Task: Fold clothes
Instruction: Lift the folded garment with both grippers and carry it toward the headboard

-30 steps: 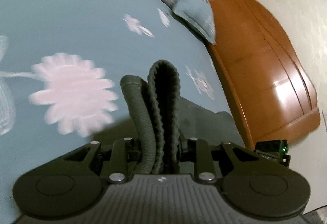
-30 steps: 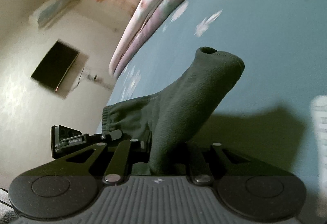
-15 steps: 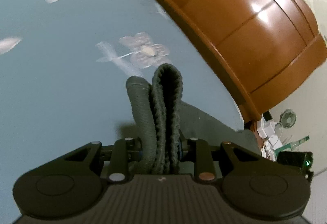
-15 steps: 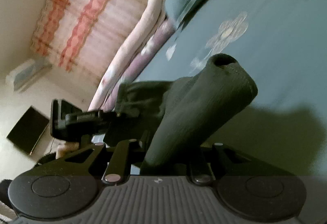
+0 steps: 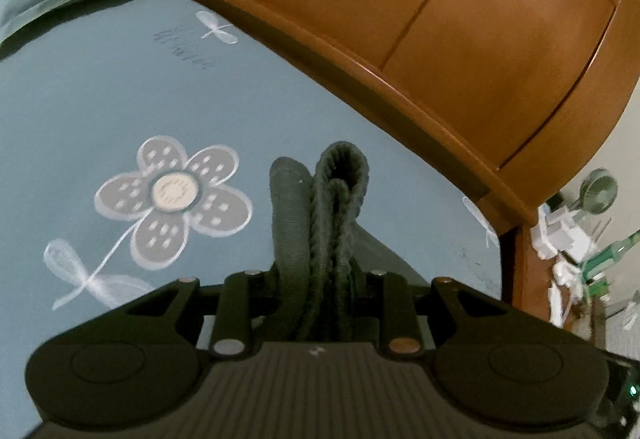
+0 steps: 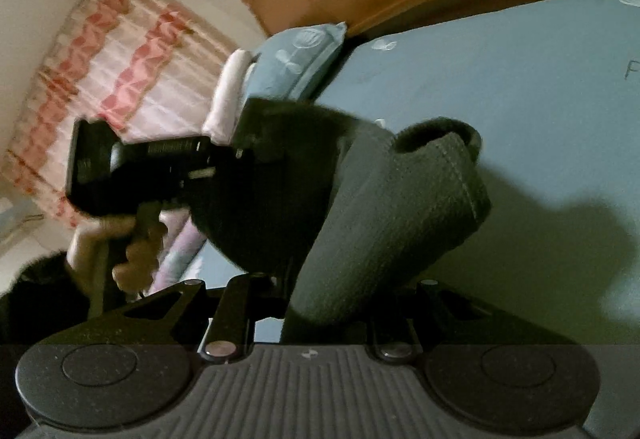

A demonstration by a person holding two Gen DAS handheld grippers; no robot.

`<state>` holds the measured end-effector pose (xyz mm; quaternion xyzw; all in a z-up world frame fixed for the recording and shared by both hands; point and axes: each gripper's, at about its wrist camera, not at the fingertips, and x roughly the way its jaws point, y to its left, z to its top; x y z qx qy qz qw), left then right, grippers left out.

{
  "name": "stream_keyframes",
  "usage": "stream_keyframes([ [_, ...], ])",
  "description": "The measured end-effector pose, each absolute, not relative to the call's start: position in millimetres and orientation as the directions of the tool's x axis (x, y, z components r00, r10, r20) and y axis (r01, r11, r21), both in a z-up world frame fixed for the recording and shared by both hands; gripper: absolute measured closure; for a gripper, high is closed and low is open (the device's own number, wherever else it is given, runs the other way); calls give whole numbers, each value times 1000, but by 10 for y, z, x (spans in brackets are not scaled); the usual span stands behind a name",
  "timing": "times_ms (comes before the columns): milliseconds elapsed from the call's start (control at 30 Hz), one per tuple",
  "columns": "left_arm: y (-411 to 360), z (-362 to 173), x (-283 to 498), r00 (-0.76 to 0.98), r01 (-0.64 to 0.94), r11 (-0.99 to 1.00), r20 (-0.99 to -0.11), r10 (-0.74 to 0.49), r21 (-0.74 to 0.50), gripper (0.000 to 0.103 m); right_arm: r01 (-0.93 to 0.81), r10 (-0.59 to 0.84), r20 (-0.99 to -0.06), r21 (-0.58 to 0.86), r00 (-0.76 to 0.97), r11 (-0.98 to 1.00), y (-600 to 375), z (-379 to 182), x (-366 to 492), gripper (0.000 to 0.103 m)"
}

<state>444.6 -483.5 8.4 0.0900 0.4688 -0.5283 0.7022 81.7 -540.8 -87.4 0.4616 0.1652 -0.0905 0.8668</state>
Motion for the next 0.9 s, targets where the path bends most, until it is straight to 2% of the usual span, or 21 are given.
stream_keyframes([
  [133,-5104,-37,4411,0,845,415,-777,-629,-336,78,358,-40,-411,738,911,572,-5453,-914,925,80],
  [433,-5255,-305,4495,1,827,445,-791,-612,-343,78,393,-58,-437,732,897,557,-5629,-1097,963,79],
  [800,-5113,-120,4590,32,822,467,-792,-609,-326,76,375,-41,-429,733,902,567,-5664,-1048,956,79],
  [900,-5092,-181,4646,87,814,508,-806,-586,-281,71,396,-48,-454,715,890,576,-5700,-1123,976,71],
])
